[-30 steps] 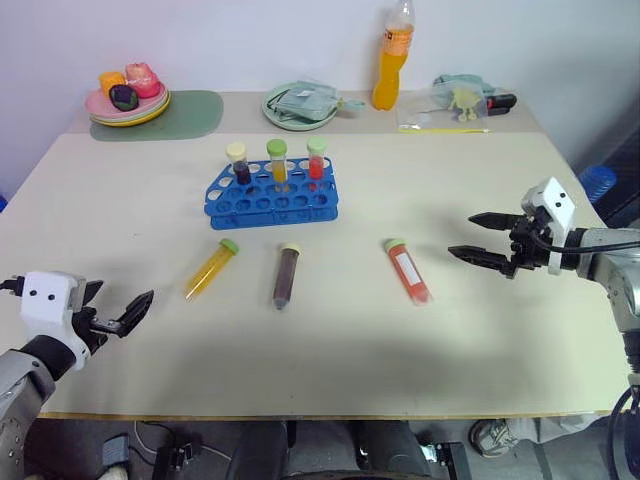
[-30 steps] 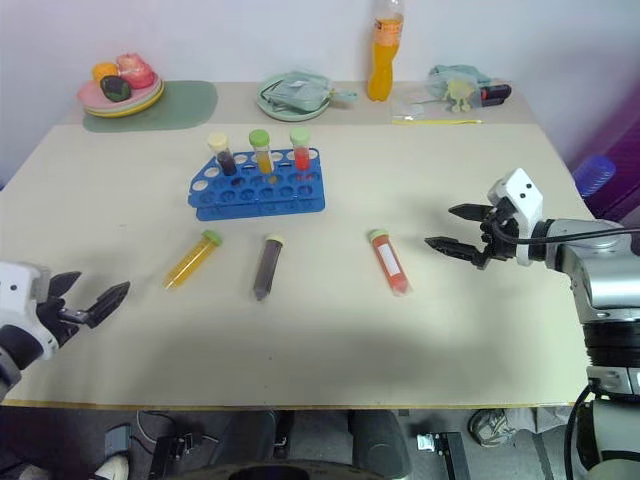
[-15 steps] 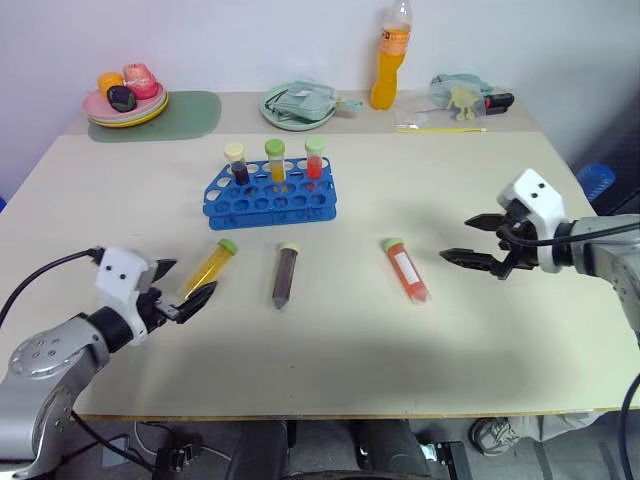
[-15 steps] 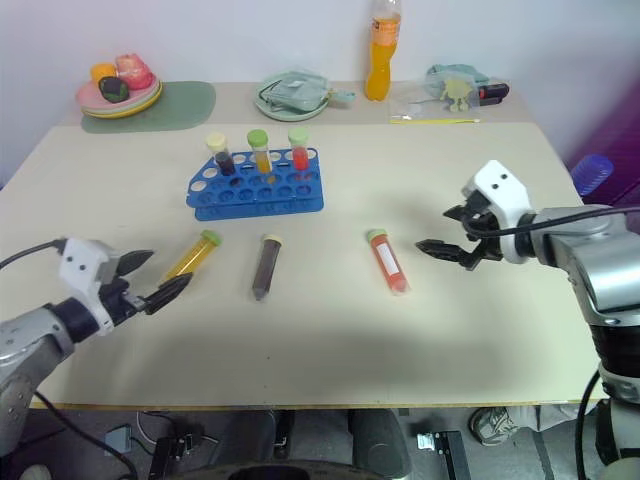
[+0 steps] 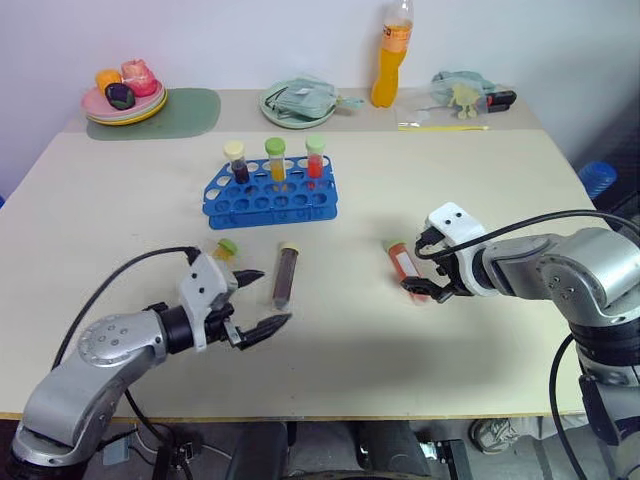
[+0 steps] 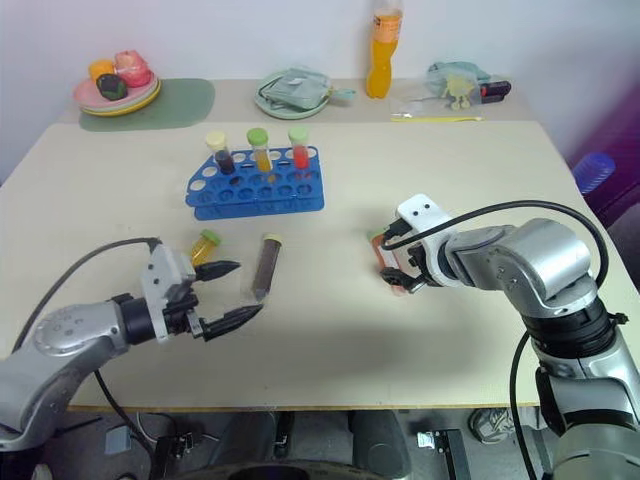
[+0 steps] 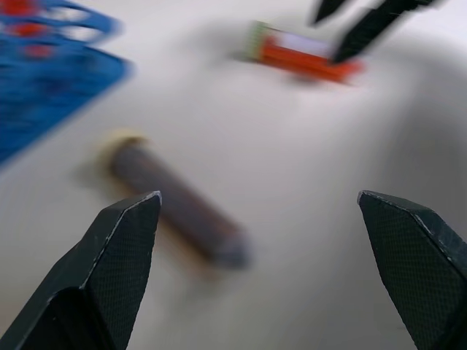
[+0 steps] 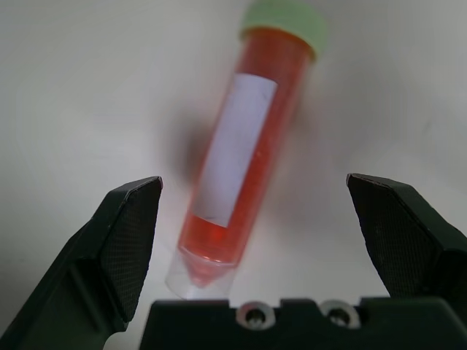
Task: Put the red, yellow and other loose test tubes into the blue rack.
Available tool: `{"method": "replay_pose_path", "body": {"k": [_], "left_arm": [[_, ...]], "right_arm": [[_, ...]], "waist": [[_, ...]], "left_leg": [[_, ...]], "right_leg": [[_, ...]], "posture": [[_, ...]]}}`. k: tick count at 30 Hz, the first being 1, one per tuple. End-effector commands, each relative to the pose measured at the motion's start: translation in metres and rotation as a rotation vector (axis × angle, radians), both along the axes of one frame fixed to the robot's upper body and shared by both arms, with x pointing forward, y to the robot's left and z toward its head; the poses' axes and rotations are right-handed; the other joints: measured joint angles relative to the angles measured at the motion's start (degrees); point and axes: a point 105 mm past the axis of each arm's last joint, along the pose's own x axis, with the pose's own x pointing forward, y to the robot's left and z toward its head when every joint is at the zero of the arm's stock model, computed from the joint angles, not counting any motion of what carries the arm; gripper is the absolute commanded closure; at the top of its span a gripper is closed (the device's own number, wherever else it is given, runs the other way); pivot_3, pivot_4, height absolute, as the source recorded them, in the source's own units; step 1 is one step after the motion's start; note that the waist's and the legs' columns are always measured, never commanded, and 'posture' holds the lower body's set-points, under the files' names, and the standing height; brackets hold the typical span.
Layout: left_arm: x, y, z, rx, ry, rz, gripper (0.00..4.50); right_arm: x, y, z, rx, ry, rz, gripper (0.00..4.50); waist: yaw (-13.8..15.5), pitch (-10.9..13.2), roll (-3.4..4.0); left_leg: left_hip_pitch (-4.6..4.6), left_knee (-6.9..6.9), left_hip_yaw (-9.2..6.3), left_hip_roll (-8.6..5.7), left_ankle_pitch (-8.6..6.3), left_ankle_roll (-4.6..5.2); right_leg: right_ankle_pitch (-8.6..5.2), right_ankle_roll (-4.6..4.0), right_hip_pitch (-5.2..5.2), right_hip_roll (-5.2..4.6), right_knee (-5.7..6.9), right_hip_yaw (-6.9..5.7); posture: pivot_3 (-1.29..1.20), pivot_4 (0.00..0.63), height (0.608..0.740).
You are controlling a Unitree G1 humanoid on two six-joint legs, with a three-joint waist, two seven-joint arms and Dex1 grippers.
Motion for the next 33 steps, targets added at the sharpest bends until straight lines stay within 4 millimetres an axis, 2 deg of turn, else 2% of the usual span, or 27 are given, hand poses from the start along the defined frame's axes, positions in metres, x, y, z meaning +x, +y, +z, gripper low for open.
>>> {"method": "replay_pose_path", "body": {"k": [1,4,13,20,23,27,28,33], "left_arm": [[-0.009,-0.013,0.005,0.009,-0.051,-0.061,0.06],[-0.01,-0.015,0.004,0.005,-0.054,-0.063,0.06],[-0.009,-0.015,0.004,0.002,-0.06,-0.062,0.06],[-0.01,-0.014,0.004,0.002,-0.059,-0.05,0.06],[-0.012,-0.013,0.003,0.003,-0.054,-0.042,0.0],[-0.013,-0.012,0.002,0.003,-0.051,-0.035,0.0],[-0.013,-0.011,0.002,0.003,-0.05,-0.032,0.0],[-0.011,-0.006,0.001,0.006,-0.05,-0.001,0.0]], "right_arm": [[0.001,0.004,0.002,0.013,0.023,-0.026,0.0],[0.002,0.006,0.0,0.015,0.064,-0.055,0.0],[0.022,0.016,-0.007,-0.032,0.149,-0.195,0.0],[0.022,0.023,-0.01,-0.059,0.173,-0.241,0.0],[0.018,0.023,-0.011,-0.059,0.186,-0.274,0.86],[0.018,0.03,-0.008,-0.049,0.178,-0.259,2.88],[0.019,0.032,-0.006,-0.044,0.173,-0.252,3.28],[0.027,0.052,0.024,0.039,0.074,-0.181,3.28]], "waist": [[-0.08,0.0,0.0],[-0.05,0.0,0.0],[-0.13,0.0,-0.01],[-0.21,-0.01,0.0],[-0.29,-0.01,0.01],[-0.14,-0.01,0.0],[-0.15,-0.01,0.0],[-0.31,0.04,0.09]], "left_leg": [[0.01,0.01,0.0,0.01,0.0,0.0],[0.04,0.02,0.0,0.04,0.01,0.01],[0.06,0.12,0.03,0.05,0.01,0.03],[0.11,0.18,0.02,0.07,0.01,0.03],[0.11,0.18,0.02,0.08,0.0,0.04],[0.12,0.18,0.01,0.1,0.0,0.05],[0.12,0.19,0.01,0.1,0.0,0.05],[0.11,0.19,0.02,0.12,0.0,0.05]], "right_leg": [[0.0,0.0,0.01,0.03,0.03,0.0],[0.0,0.0,0.03,0.08,0.06,-0.01],[0.0,0.01,0.08,0.26,0.14,-0.01],[0.0,0.01,0.15,0.33,0.15,-0.05],[0.0,0.01,0.15,0.35,0.15,-0.05],[0.0,0.01,0.17,0.38,0.14,-0.06],[0.0,0.01,0.18,0.38,0.14,-0.06],[0.0,0.01,0.14,0.38,0.14,-0.06]], "posture": [[0.0,0.15,0.729],[0.0,0.15,0.729],[0.0,0.15,0.729],[0.0,0.15,0.729],[0.0,0.15,0.729],[0.0,0.15,0.729],[0.0,0.15,0.729],[0.0,0.15,0.729]]}}
